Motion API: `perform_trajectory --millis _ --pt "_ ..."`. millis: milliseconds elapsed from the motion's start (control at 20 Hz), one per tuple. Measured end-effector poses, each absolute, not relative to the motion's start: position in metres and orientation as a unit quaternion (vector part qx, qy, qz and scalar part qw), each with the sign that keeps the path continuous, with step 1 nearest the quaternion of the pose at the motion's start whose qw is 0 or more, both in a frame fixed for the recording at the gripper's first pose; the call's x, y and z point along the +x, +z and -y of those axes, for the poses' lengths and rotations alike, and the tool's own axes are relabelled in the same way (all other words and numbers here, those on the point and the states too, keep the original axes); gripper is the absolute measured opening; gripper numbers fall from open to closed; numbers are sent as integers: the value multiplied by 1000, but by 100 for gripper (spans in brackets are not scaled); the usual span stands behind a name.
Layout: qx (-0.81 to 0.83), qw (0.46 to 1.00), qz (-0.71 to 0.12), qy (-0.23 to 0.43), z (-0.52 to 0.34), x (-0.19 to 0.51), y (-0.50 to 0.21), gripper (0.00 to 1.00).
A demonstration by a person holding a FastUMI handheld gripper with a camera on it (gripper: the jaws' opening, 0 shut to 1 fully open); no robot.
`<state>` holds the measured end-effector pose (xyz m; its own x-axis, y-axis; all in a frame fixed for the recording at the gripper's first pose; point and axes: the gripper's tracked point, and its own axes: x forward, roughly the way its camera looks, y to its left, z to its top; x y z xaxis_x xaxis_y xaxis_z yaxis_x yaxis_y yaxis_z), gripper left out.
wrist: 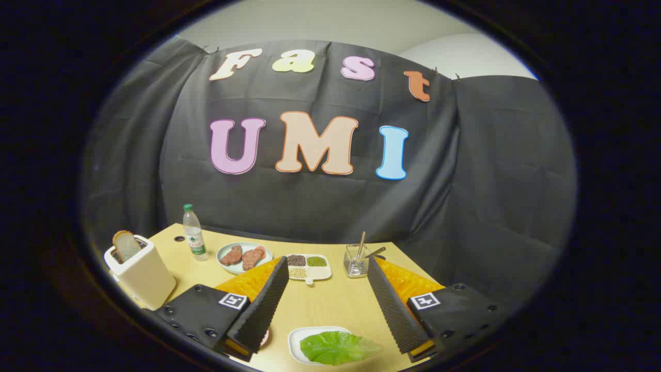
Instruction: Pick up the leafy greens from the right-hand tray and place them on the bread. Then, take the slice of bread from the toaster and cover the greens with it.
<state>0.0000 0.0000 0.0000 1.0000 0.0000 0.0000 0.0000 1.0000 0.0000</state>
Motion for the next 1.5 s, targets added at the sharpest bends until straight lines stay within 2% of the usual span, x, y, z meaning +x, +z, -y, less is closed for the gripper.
perform_trajectory --millis 450,850,1150,1250,1500 --pt "7 1000 -1 23 3 -32 -7 98" --pt "37 998 -16 39 6 -34 -15 98" --pt "111 994 -5 12 63 -31 -28 98" --pt "151 989 4 8 84 -31 -38 95" --pt "283 959 8 -31 131 -35 -89 91"
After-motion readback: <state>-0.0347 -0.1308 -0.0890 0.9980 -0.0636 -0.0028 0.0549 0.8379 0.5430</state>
